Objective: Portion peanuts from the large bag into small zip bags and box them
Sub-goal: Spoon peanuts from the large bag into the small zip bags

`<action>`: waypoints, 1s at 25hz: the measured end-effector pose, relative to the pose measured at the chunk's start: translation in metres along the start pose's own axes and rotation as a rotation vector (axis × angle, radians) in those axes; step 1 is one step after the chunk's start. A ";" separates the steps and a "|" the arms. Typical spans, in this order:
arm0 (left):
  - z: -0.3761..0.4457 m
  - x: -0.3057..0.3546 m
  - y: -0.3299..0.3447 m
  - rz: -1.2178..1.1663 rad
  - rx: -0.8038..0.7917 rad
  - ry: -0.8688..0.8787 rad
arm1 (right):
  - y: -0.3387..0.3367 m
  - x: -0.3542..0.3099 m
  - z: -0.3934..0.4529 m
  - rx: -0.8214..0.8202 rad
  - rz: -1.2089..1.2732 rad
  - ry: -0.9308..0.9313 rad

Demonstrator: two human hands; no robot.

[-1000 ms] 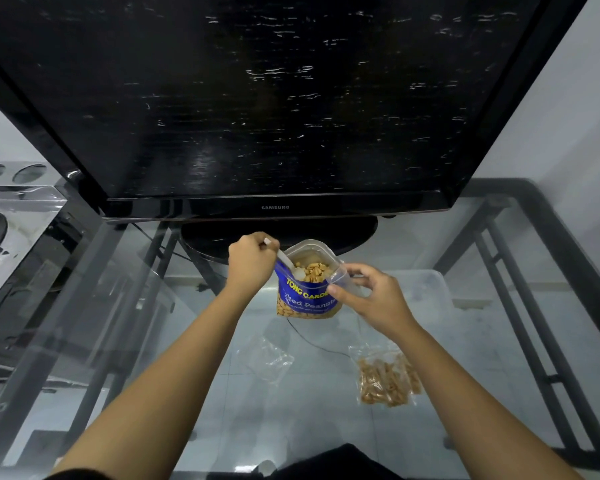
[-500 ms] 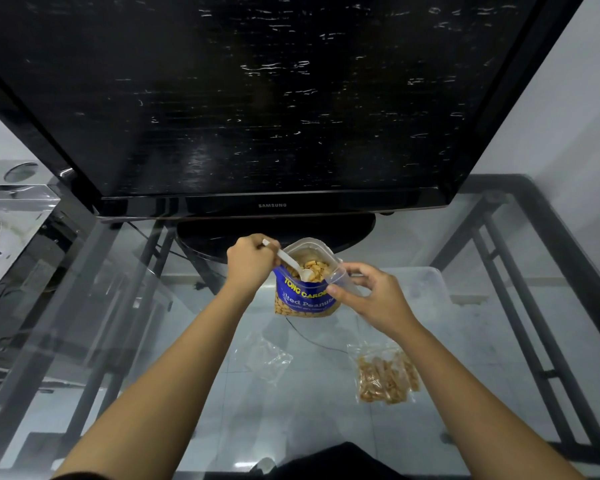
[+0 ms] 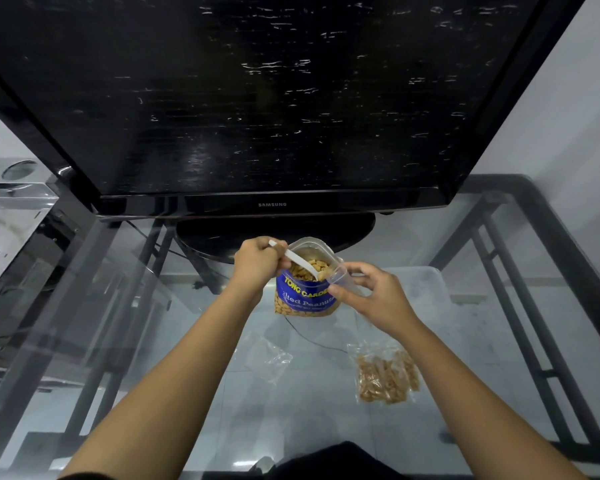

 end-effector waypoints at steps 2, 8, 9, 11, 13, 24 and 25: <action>0.003 -0.004 -0.001 -0.068 0.023 -0.055 | 0.000 -0.001 0.000 -0.006 -0.006 0.001; 0.018 -0.014 -0.020 -0.212 0.121 -0.147 | -0.005 -0.009 0.000 0.138 0.009 -0.051; 0.018 -0.013 -0.023 -0.220 0.126 -0.144 | -0.006 -0.011 0.002 0.171 -0.039 -0.065; 0.020 -0.011 -0.029 -0.237 0.135 -0.137 | -0.007 -0.014 0.005 0.221 -0.187 -0.113; 0.021 -0.007 -0.034 -0.257 0.146 -0.126 | -0.006 -0.016 0.010 0.258 -0.309 -0.154; 0.029 0.037 -0.042 -0.191 0.086 0.000 | 0.013 -0.035 0.024 0.285 -0.448 -0.193; 0.027 0.041 -0.040 -0.154 0.065 0.031 | 0.014 -0.035 0.024 0.291 -0.427 -0.206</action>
Point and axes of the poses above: each hand's wrist, its own z-axis towards the middle knuckle, its own y-axis out of the palm, x = y × z, the point moved 2 cm from there along z, towards the middle knuckle, and after that the axes turned 14 degrees about y, right-handed, at the moved point
